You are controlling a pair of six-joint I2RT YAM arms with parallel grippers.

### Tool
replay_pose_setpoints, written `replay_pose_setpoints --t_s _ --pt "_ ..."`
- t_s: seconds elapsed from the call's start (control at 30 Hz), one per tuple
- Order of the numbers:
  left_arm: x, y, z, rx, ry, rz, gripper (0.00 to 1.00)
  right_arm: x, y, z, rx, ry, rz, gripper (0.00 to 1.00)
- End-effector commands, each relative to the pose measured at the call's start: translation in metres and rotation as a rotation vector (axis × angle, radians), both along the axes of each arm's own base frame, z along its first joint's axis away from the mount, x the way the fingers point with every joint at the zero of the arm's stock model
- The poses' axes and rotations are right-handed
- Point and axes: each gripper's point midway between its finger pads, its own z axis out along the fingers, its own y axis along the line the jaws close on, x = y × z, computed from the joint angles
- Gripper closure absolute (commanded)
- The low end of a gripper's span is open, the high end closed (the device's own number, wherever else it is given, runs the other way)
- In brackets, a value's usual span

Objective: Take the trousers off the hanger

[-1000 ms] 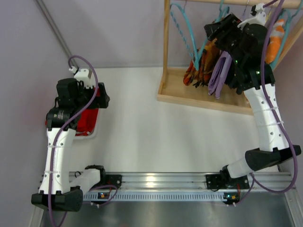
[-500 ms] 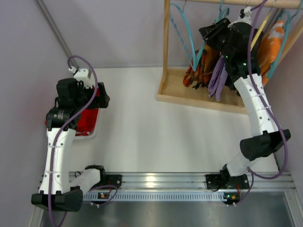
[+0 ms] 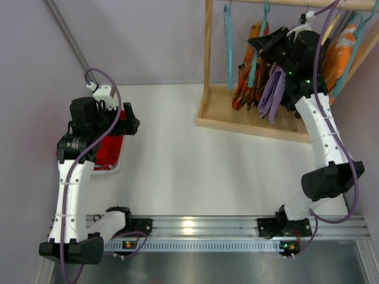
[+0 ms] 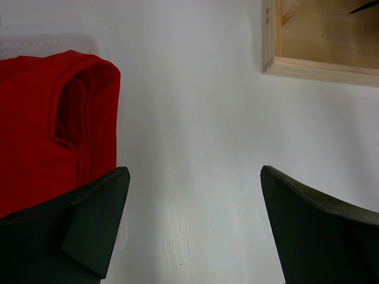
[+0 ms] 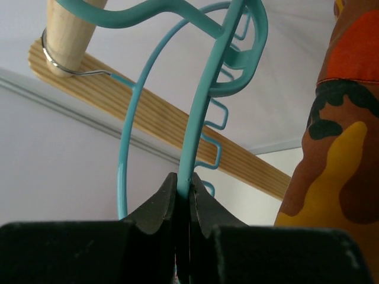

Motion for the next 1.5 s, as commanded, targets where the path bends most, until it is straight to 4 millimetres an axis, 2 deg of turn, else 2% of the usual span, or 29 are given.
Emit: replay_pose_setpoints --t_s 0.0,0.13,0.23,0.4,0.53,0.67,0.77,0.87,0.9,0.97,1.0,1.17,1.27,1.37,1.4,1.43,1.47 --pt "0.002 -0.003 0.027 -0.022 -0.069 -0.008 0.01 -0.08 -0.002 0.145 0.045 -0.511 0.091 1.0" --pt "0.003 -0.004 0.034 -0.044 -0.091 0.003 0.02 -0.107 -0.003 0.173 0.045 -0.607 0.123 1.0" --pt "0.003 -0.007 0.046 -0.061 -0.142 -0.012 0.01 -0.122 -0.004 0.184 0.042 -0.637 0.144 1.0" --pt "0.003 -0.016 0.064 -0.081 -0.22 -0.058 0.01 -0.143 -0.006 0.186 0.037 -0.647 0.17 1.0" --pt "0.0 -0.03 0.077 -0.09 -0.268 -0.158 0.01 -0.166 -0.006 0.184 0.046 -0.638 0.204 1.0" --pt "-0.005 -0.044 0.09 -0.105 -0.334 -0.256 0.02 -0.182 -0.003 0.169 0.057 -0.587 0.253 1.0" --pt "-0.008 -0.052 0.091 -0.113 -0.37 -0.312 0.04 -0.196 -0.002 0.155 0.071 -0.549 0.286 1.0" --pt "-0.017 -0.059 0.095 -0.116 -0.425 -0.364 0.05 -0.211 -0.002 0.142 0.1 -0.51 0.305 1.0" --pt "-0.024 -0.061 0.107 -0.107 -0.484 -0.381 0.06 -0.215 -0.002 0.14 0.12 -0.494 0.313 1.0" --pt "-0.031 -0.066 0.109 -0.103 -0.53 -0.421 0.06 -0.223 -0.003 0.128 0.143 -0.454 0.313 1.0" --pt "-0.04 -0.072 0.119 -0.099 -0.577 -0.47 0.06 -0.225 -0.004 0.124 0.157 -0.434 0.308 1.0" --pt "-0.053 -0.089 0.127 -0.079 -0.618 -0.606 0.07 -0.241 -0.015 0.104 0.2 -0.387 0.25 1.0" --pt "-0.043 -0.095 0.124 -0.047 -0.621 -0.641 0.09 -0.248 -0.017 0.098 0.217 -0.367 0.245 1.0" --pt "-0.03 -0.109 0.121 -0.02 -0.616 -0.653 0.09 -0.253 -0.018 0.09 0.226 -0.33 0.234 1.0" --pt "-0.031 -0.129 0.117 -0.028 -0.605 -0.708 0.1 -0.251 -0.019 0.084 0.23 -0.304 0.225 1.0" --pt "-0.02 -0.132 0.115 0.009 -0.61 -0.666 0.11 -0.255 -0.021 0.084 0.235 -0.307 0.215 1.0" --pt "-0.024 -0.157 0.113 0.004 -0.62 -0.719 0.11 -0.255 -0.022 0.082 0.238 -0.298 0.207 1.0"
